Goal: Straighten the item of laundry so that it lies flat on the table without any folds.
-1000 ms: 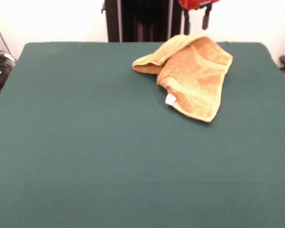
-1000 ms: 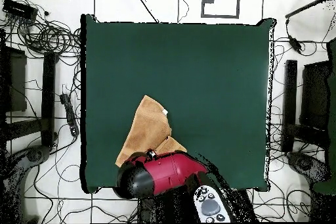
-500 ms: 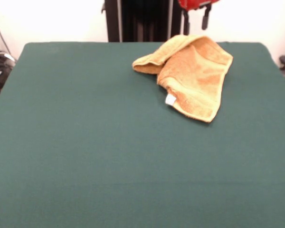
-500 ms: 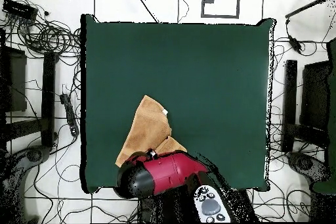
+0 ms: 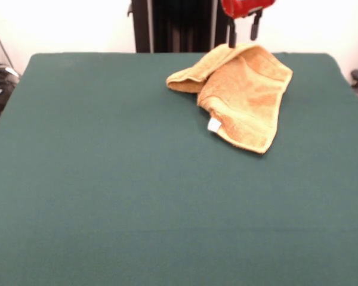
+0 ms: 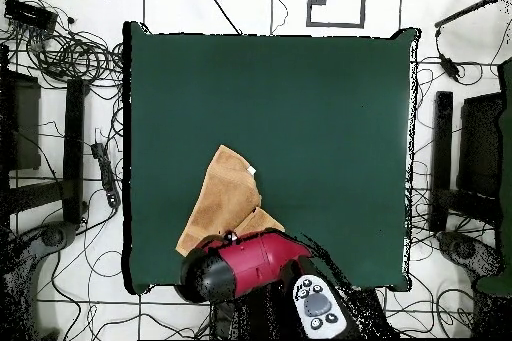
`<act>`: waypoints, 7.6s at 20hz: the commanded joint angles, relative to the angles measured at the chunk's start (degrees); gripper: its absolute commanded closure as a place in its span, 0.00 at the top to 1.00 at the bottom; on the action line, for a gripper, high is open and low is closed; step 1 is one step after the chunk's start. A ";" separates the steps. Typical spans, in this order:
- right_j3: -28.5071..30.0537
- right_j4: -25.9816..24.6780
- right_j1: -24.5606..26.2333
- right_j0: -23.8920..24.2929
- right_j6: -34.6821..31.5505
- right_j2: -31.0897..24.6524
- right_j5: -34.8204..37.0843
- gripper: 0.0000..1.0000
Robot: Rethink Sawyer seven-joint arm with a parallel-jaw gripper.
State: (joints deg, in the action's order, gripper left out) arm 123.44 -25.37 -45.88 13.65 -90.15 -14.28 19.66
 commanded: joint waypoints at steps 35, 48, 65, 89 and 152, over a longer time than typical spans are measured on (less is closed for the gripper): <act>-4.61 -3.37 3.70 -1.38 -2.05 -3.02 2.32 1.00; -2.79 2.69 -0.50 2.41 -0.88 -7.44 7.74 1.00; 1.05 5.94 -9.05 4.00 -3.44 -5.45 7.73 1.00; -3.10 4.34 -5.21 6.80 -0.54 -6.27 8.38 1.00; -13.77 -4.52 2.78 13.93 19.61 -16.75 16.56 1.00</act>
State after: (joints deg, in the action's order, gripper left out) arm 111.23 -24.81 -48.51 25.89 -89.92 -19.88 28.93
